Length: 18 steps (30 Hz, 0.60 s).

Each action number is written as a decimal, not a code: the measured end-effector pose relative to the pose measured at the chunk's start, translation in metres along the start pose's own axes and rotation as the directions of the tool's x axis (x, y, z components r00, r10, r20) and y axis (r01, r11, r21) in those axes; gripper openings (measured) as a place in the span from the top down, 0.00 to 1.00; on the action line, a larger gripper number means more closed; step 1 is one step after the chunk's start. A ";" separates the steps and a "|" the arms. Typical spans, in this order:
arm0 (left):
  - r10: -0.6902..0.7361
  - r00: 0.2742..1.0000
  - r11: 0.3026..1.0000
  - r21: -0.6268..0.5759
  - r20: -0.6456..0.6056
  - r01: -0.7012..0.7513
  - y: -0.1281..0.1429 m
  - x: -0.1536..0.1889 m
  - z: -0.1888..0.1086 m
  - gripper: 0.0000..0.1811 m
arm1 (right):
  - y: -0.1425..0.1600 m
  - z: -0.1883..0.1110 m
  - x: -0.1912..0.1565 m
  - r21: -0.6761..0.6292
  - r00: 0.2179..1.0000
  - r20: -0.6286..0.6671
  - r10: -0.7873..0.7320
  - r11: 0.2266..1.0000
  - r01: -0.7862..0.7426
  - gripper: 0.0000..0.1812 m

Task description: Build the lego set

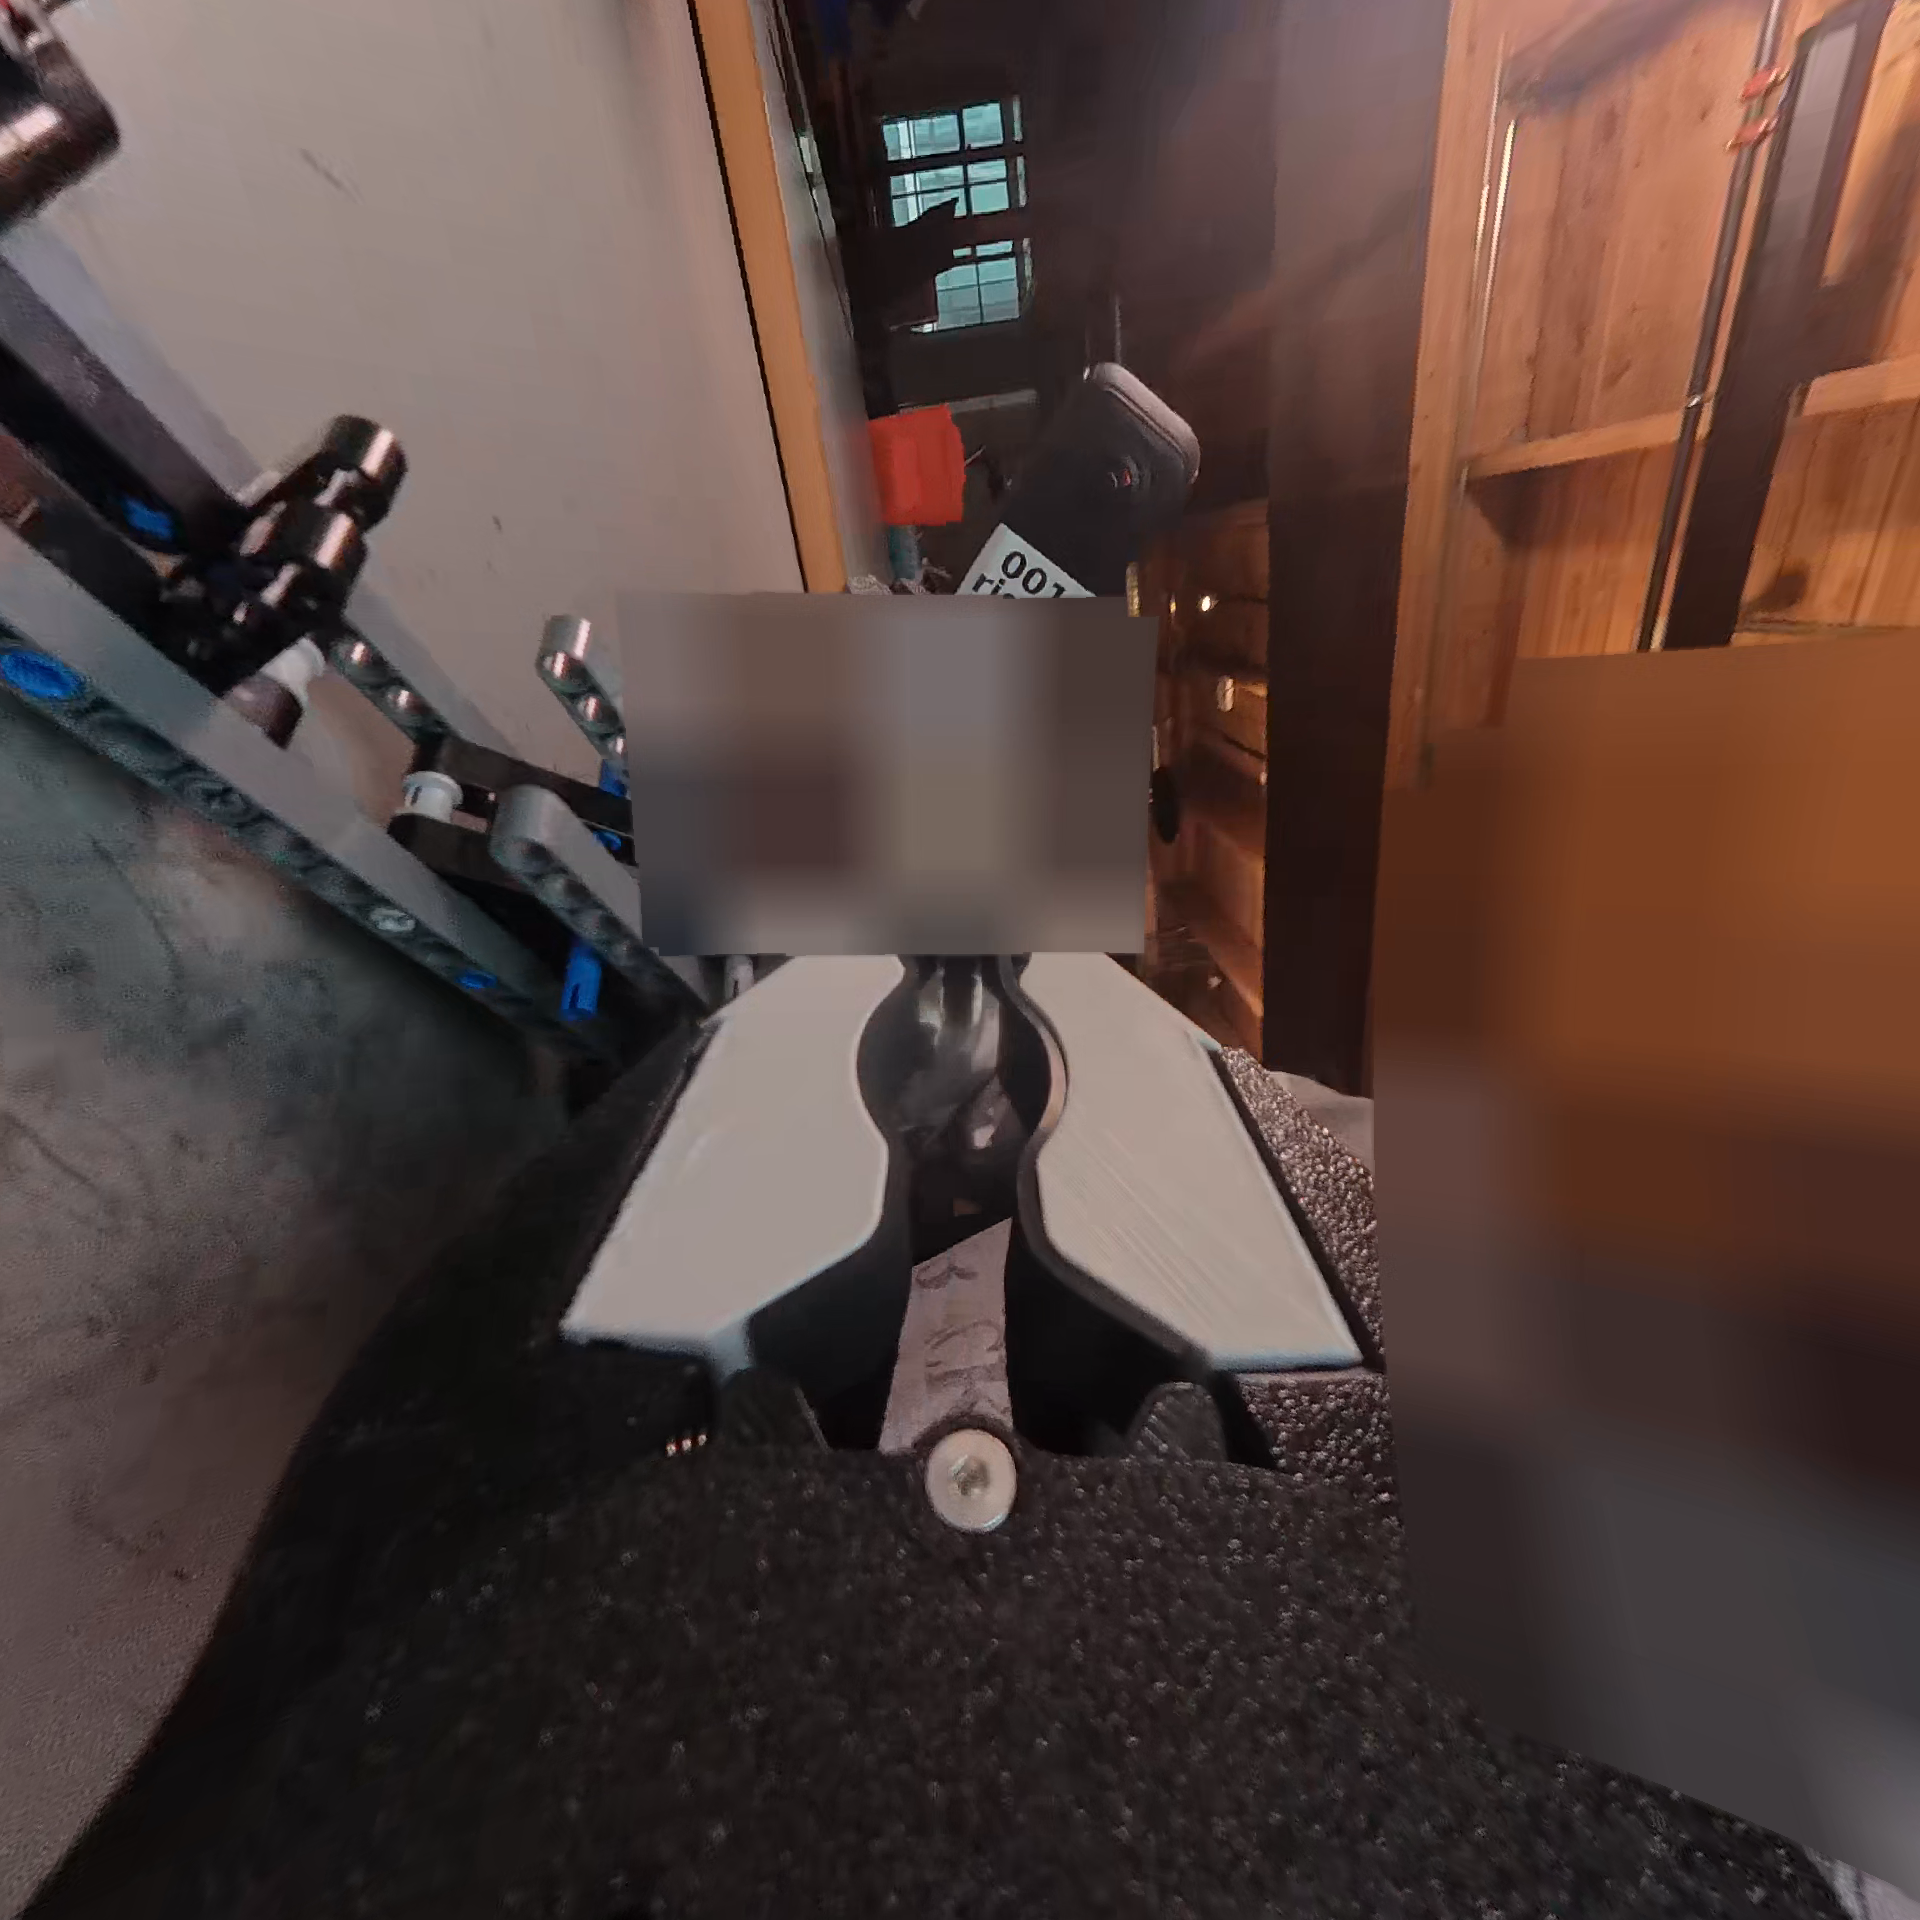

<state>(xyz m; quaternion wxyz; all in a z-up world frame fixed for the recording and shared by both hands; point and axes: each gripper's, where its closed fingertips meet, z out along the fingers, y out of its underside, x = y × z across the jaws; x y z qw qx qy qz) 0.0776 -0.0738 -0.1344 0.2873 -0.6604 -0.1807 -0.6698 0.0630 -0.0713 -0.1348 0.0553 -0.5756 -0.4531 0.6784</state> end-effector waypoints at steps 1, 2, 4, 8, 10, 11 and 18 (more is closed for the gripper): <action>0.053 0.998 0.998 -0.028 0.019 -0.053 0.002 0.001 0.001 0.98 | 0.000 -0.002 -0.002 -0.005 1.000 0.023 0.014 1.000 -0.014 0.95; 0.089 0.996 0.995 -0.058 0.031 -0.087 0.005 0.002 0.003 0.98 | 0.001 -0.004 -0.005 -0.018 0.999 0.050 0.021 1.000 -0.021 0.95; 0.096 0.995 0.989 -0.117 0.033 -0.092 0.008 0.004 0.002 0.98 | 0.003 -0.005 -0.007 -0.037 0.997 0.071 0.024 0.999 -0.021 0.95; 0.216 0.970 0.940 -0.293 0.113 -0.176 0.014 0.002 -0.001 0.98 | 0.007 -0.001 -0.012 -0.093 0.993 0.111 0.032 0.995 -0.022 0.95; 0.198 0.973 0.935 -0.322 0.120 -0.150 0.013 0.002 -0.001 0.97 | 0.005 0.000 -0.011 -0.096 0.994 0.109 0.033 0.995 -0.022 0.95; 0.177 0.977 0.938 -0.321 0.116 -0.132 0.011 0.001 -0.001 0.97 | 0.005 0.000 -0.011 -0.094 0.994 0.104 0.038 0.995 -0.029 0.95; 0.069 0.996 0.955 -0.294 0.054 -0.050 0.008 0.002 0.002 0.98 | 0.003 -0.004 -0.007 -0.069 0.993 0.098 0.066 0.996 -0.059 0.95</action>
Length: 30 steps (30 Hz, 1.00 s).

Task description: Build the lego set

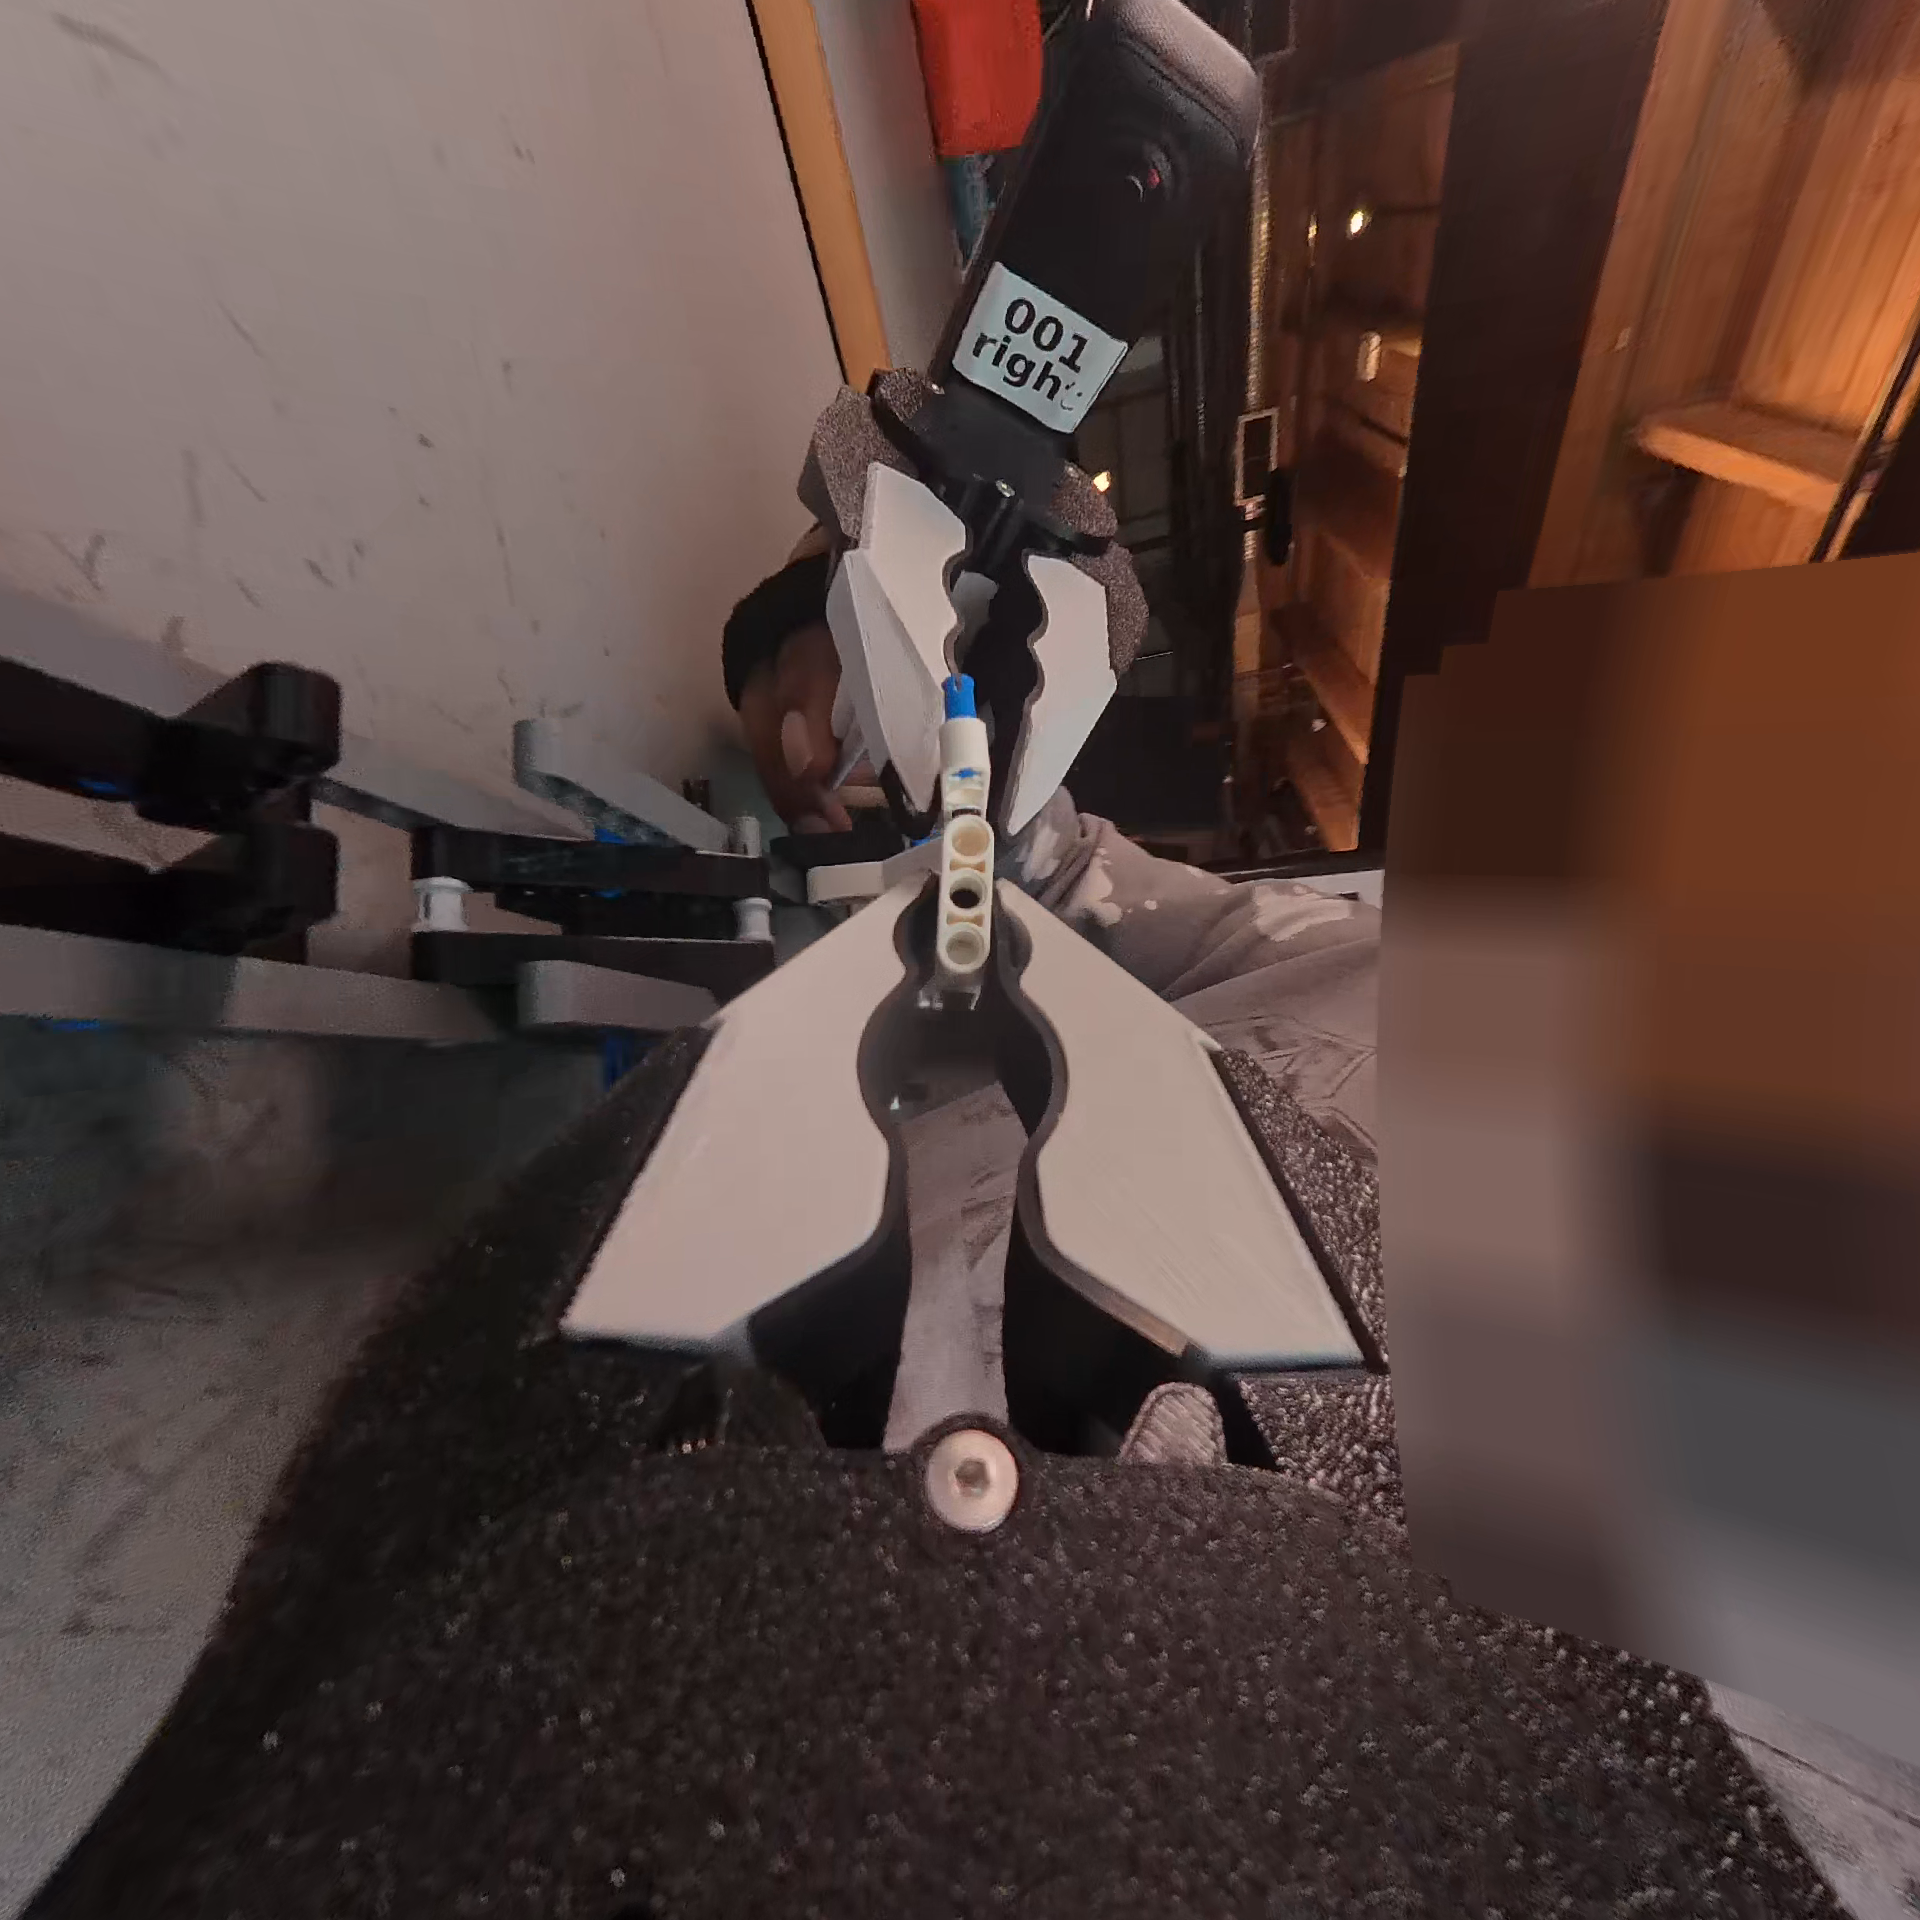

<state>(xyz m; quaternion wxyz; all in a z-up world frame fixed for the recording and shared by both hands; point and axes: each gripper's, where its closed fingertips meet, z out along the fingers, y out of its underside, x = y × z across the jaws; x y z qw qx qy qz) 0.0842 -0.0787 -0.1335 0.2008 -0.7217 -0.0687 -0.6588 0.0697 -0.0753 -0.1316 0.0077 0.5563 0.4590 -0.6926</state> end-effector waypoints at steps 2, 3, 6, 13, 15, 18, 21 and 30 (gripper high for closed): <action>-0.066 0.996 0.998 0.013 -0.064 0.067 0.001 0.002 0.001 0.98 | 0.001 0.000 -0.002 -0.007 1.000 0.015 -0.004 1.000 0.004 0.95; -0.073 0.995 0.997 0.014 -0.072 0.074 0.002 0.002 0.001 0.98 | 0.002 0.000 -0.001 -0.007 1.000 0.024 0.009 1.000 -0.009 0.95; -0.067 0.995 0.998 -0.017 -0.073 0.066 0.005 0.002 0.003 0.98 | 0.004 0.000 -0.002 -0.023 0.999 0.030 0.013 1.000 -0.012 0.95; 0.145 0.984 0.960 -0.257 0.105 -0.114 0.018 0.001 0.005 0.98 | 0.012 0.004 -0.010 -0.108 0.998 0.058 -0.034 0.993 0.040 0.95; 0.207 0.969 0.943 -0.290 0.137 -0.160 0.018 0.001 0.005 0.98 | 0.012 0.003 -0.012 -0.117 0.997 0.066 -0.028 0.993 0.036 0.95; 0.189 0.976 0.950 -0.274 0.109 -0.153 0.016 0.001 0.007 0.98 | 0.010 0.001 -0.010 -0.108 0.998 0.064 -0.016 0.994 0.023 0.95; 0.124 0.990 0.968 -0.228 0.073 -0.104 0.016 0.000 0.008 0.97 | 0.011 0.000 -0.008 -0.089 0.997 0.077 0.011 0.996 -0.004 0.95; 0.113 0.992 0.981 -0.161 0.048 -0.104 0.015 0.000 0.004 0.89 | 0.009 -0.002 -0.006 -0.068 0.995 0.095 0.018 0.998 -0.011 0.95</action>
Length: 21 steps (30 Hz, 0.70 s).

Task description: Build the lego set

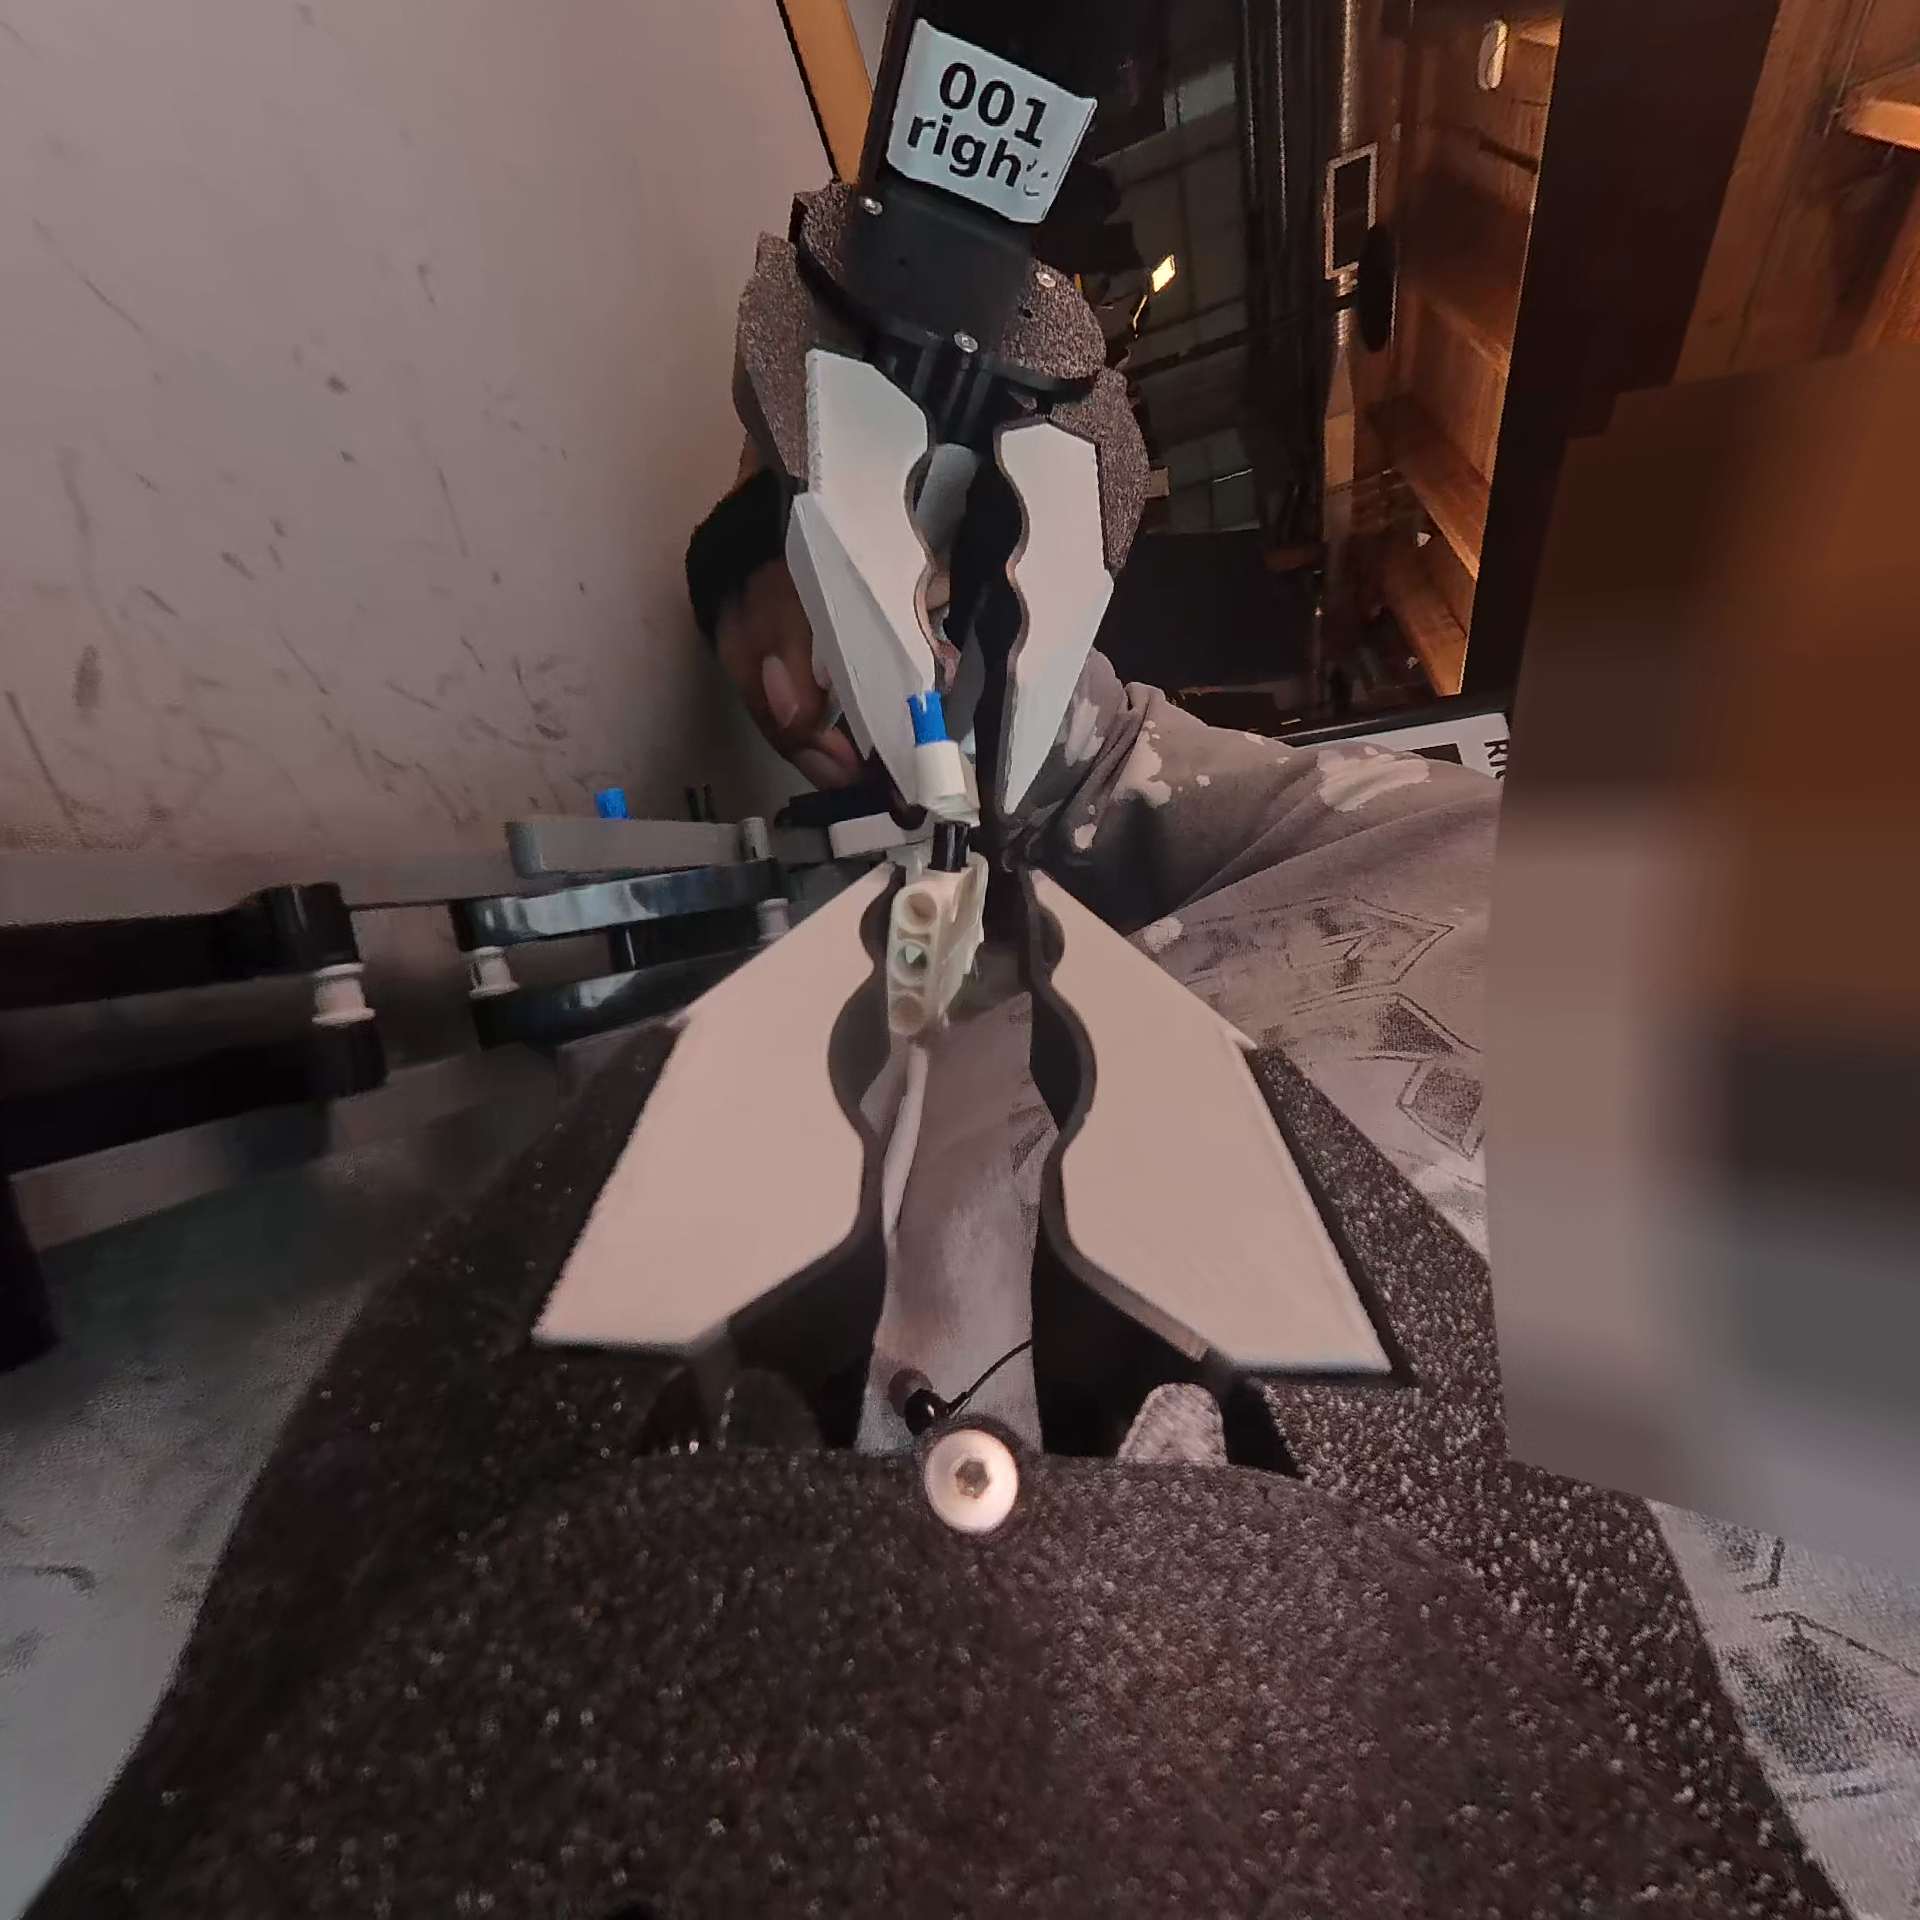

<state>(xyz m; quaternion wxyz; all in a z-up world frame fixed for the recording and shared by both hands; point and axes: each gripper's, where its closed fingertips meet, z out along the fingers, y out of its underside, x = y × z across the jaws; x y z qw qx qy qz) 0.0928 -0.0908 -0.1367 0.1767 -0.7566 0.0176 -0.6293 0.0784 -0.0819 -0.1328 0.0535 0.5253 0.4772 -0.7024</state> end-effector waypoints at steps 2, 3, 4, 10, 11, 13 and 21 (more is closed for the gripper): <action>0.005 1.000 1.000 -0.013 0.011 -0.005 0.005 -0.001 -0.001 0.89 | 0.000 -0.001 0.000 0.004 1.000 0.001 0.002 1.000 -0.002 0.95; 0.009 1.000 1.000 -0.018 0.016 -0.009 0.007 -0.002 -0.001 0.94 | 0.000 -0.001 0.000 0.004 1.000 0.004 0.002 1.000 -0.002 0.95; 0.015 1.000 1.000 -0.019 0.013 -0.015 0.008 -0.002 -0.001 0.95 | 0.000 -0.001 0.000 0.003 1.000 0.007 0.002 1.000 -0.002 0.95; 0.014 1.000 1.000 -0.025 0.000 -0.014 0.009 0.001 -0.001 0.96 | 0.001 0.000 -0.001 0.000 1.000 0.012 0.001 1.000 -0.001 0.95; 0.008 1.000 1.000 -0.024 -0.003 -0.008 0.008 0.001 0.000 0.96 | 0.001 0.000 0.000 -0.002 1.000 0.009 -0.002 1.000 0.002 0.95; 0.000 1.000 0.999 -0.045 -0.011 0.000 0.009 0.001 0.001 0.96 | 0.001 0.000 0.000 -0.011 1.000 -0.001 -0.019 1.000 0.019 0.94; -0.077 0.996 0.995 -0.066 -0.034 0.075 0.004 -0.001 0.002 0.96 | -0.009 -0.014 0.002 0.010 0.997 -0.069 -0.043 0.999 0.044 0.88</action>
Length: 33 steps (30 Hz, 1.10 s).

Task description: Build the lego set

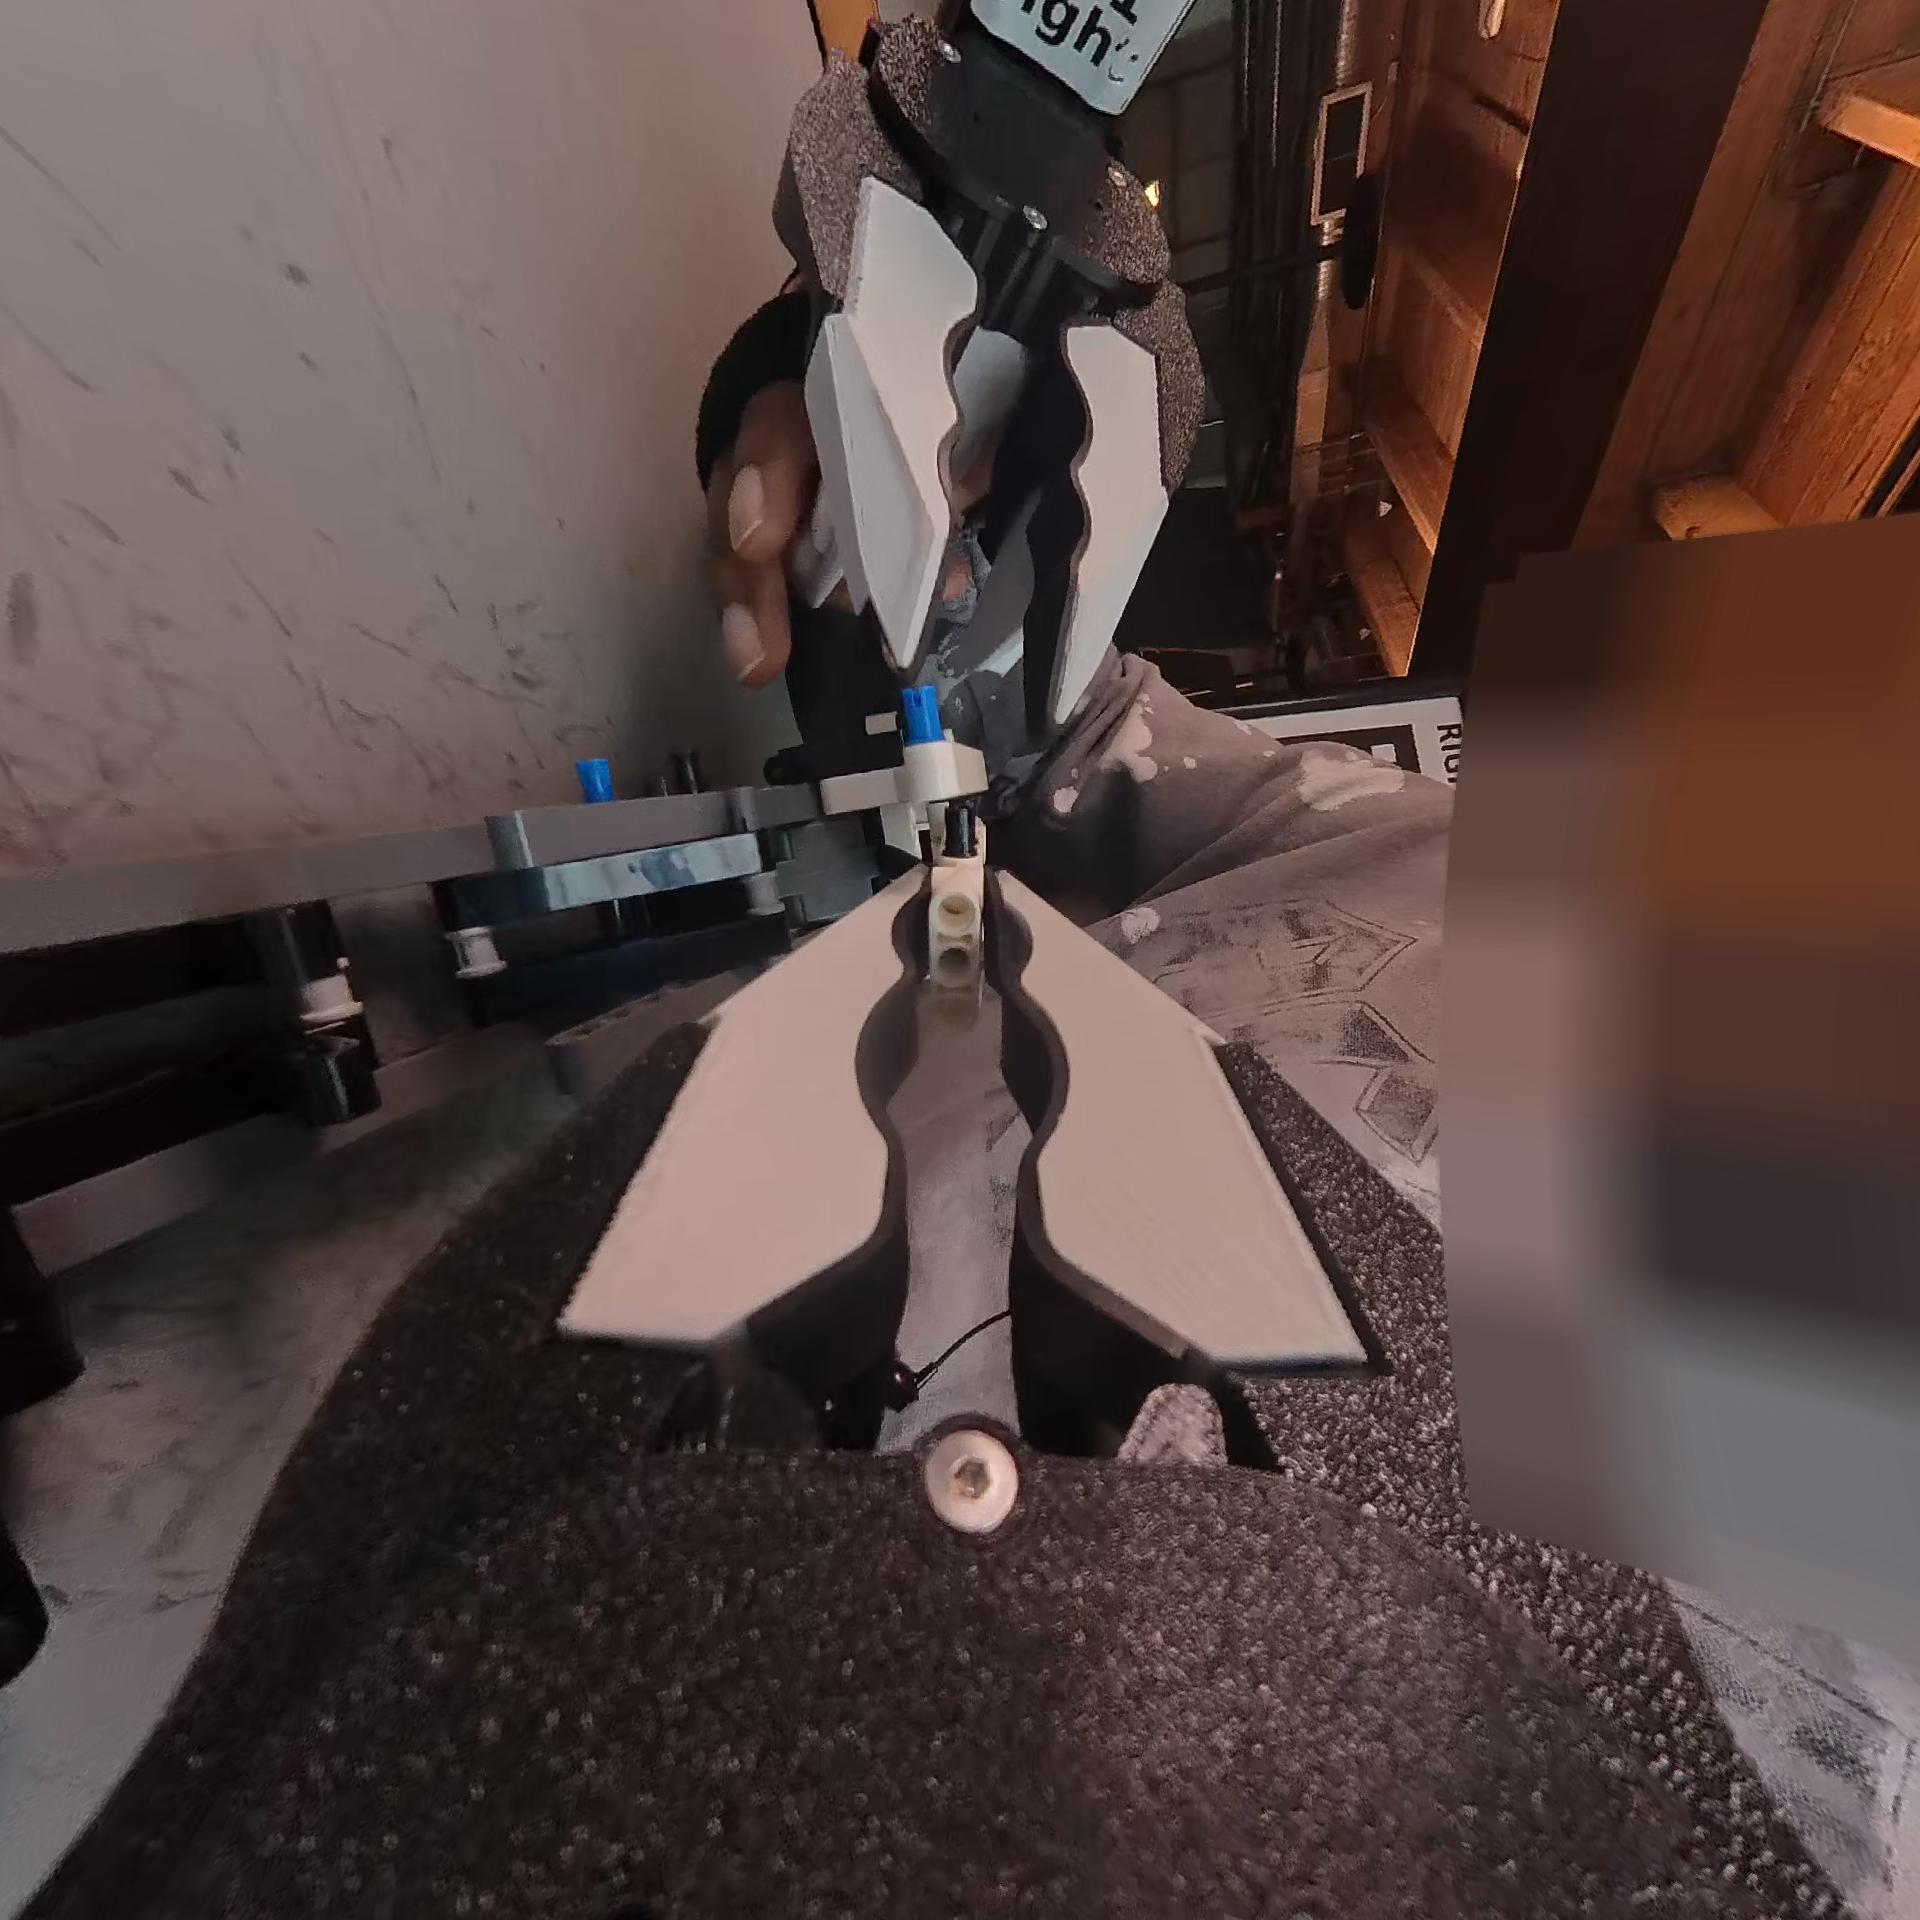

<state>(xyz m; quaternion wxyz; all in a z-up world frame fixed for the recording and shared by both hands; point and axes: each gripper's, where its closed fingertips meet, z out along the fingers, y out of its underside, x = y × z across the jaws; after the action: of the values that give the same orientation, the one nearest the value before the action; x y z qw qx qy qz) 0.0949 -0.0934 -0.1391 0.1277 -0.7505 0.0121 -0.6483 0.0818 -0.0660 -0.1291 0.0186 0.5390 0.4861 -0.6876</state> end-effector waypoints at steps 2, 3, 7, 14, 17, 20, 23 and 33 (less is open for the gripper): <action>-0.002 1.000 1.000 -0.009 0.006 0.002 0.000 0.000 0.000 0.96 | 0.002 -0.002 0.001 -0.022 0.999 0.002 0.043 0.999 -0.043 0.90; -0.001 1.000 1.000 -0.014 0.011 0.001 0.000 0.000 0.000 0.96 | 0.003 -0.001 0.000 -0.042 0.998 0.011 0.069 0.997 -0.068 0.91; -0.017 1.000 1.000 -0.025 0.007 0.017 -0.001 0.000 0.001 0.96 | 0.007 0.003 -0.003 -0.118 0.989 -0.001 0.146 0.982 -0.145 0.91; -0.070 0.997 0.997 -0.044 -0.028 0.068 -0.001 0.001 0.006 0.96 | 0.011 0.006 0.000 -0.179 0.967 0.004 0.255 0.951 -0.250 0.95; -0.100 0.994 0.994 -0.050 -0.042 0.098 -0.003 0.001 0.007 0.97 | 0.010 0.005 0.001 -0.175 0.964 0.015 0.267 0.950 -0.261 0.95; -0.109 0.993 0.992 -0.065 -0.040 0.106 -0.004 0.000 0.008 0.97 | 0.010 0.004 0.002 -0.164 0.960 0.023 0.280 0.948 -0.273 0.96; -0.102 0.995 0.992 -0.078 -0.019 0.100 -0.005 -0.001 0.009 0.97 | 0.009 0.002 0.002 -0.152 0.956 0.028 0.293 0.946 -0.286 0.96; -0.080 0.996 0.976 -0.201 0.044 0.087 0.000 0.000 0.011 0.97 | 0.010 0.002 0.000 -0.143 0.941 0.075 0.330 0.938 -0.317 0.96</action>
<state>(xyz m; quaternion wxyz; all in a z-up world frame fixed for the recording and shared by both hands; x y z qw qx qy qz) 0.1051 -0.0912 -0.1404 0.0237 -0.7709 0.0442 -0.6349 0.0857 -0.0728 -0.1362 0.1899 0.5751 0.4328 -0.6678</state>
